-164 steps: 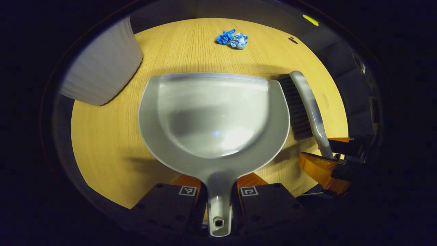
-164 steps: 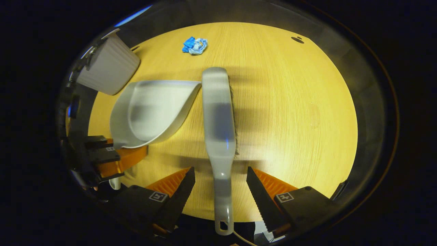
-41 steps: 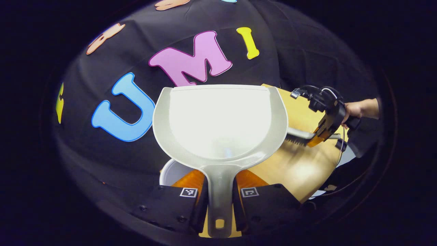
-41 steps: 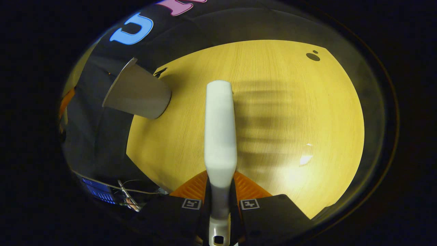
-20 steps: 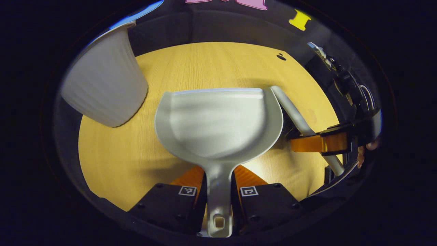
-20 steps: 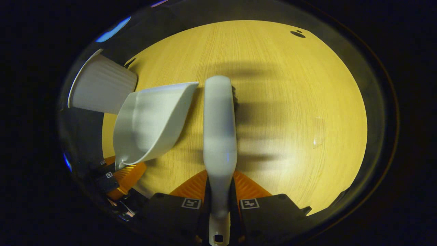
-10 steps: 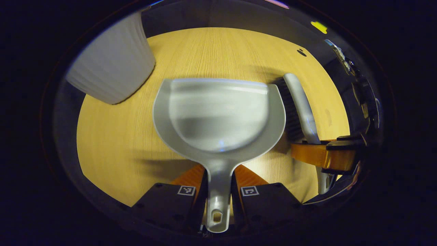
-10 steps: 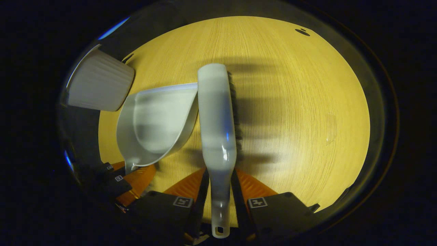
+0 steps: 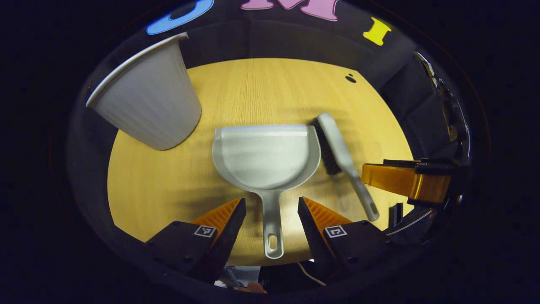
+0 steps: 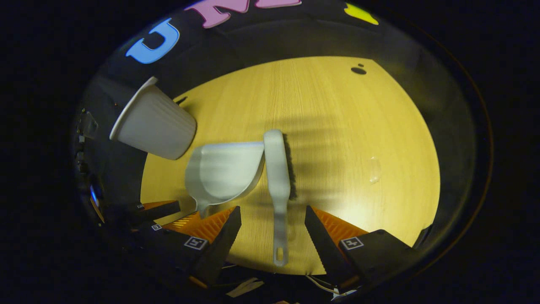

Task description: Pick up the small broom and dustpan from the desktop, sweep the trash into the dustpan with the broom, and then empty the trash into the garbage bin.

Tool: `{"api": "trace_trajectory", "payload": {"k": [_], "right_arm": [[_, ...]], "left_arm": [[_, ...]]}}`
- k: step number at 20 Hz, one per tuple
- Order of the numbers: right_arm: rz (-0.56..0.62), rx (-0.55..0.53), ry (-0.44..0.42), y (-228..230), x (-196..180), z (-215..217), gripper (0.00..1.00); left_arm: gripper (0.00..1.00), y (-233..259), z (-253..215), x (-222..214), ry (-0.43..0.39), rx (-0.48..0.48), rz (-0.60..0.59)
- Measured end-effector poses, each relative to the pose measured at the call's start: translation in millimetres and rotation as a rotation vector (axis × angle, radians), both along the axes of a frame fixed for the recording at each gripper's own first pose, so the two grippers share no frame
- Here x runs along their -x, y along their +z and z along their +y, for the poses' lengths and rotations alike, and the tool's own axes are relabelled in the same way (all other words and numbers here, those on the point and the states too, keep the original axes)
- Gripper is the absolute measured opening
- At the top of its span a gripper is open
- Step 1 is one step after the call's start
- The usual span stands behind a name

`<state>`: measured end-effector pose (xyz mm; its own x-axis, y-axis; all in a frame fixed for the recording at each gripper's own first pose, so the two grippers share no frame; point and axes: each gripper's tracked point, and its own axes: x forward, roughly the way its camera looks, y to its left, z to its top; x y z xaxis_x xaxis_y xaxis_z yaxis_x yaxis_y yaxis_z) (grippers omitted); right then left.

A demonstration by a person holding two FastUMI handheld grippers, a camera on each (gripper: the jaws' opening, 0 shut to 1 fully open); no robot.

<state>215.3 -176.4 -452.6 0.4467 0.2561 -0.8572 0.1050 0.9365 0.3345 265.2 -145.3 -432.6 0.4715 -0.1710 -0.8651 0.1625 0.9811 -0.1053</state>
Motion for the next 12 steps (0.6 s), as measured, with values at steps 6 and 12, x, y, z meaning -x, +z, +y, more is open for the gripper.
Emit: {"api": "trace_trajectory", "payload": {"k": [6,12], "right_arm": [[-0.5,0.153,-0.151,132.8,-26.9,-40.0,0.97],[-0.778,0.222,-0.126,187.9,-24.6,-40.4,0.97]], "left_arm": [[0.76,143.5,0.0,-11.8,0.006,0.073,-0.518],[0.74,166.3,3.4,-11.5,0.06,0.101,-0.858]]}}
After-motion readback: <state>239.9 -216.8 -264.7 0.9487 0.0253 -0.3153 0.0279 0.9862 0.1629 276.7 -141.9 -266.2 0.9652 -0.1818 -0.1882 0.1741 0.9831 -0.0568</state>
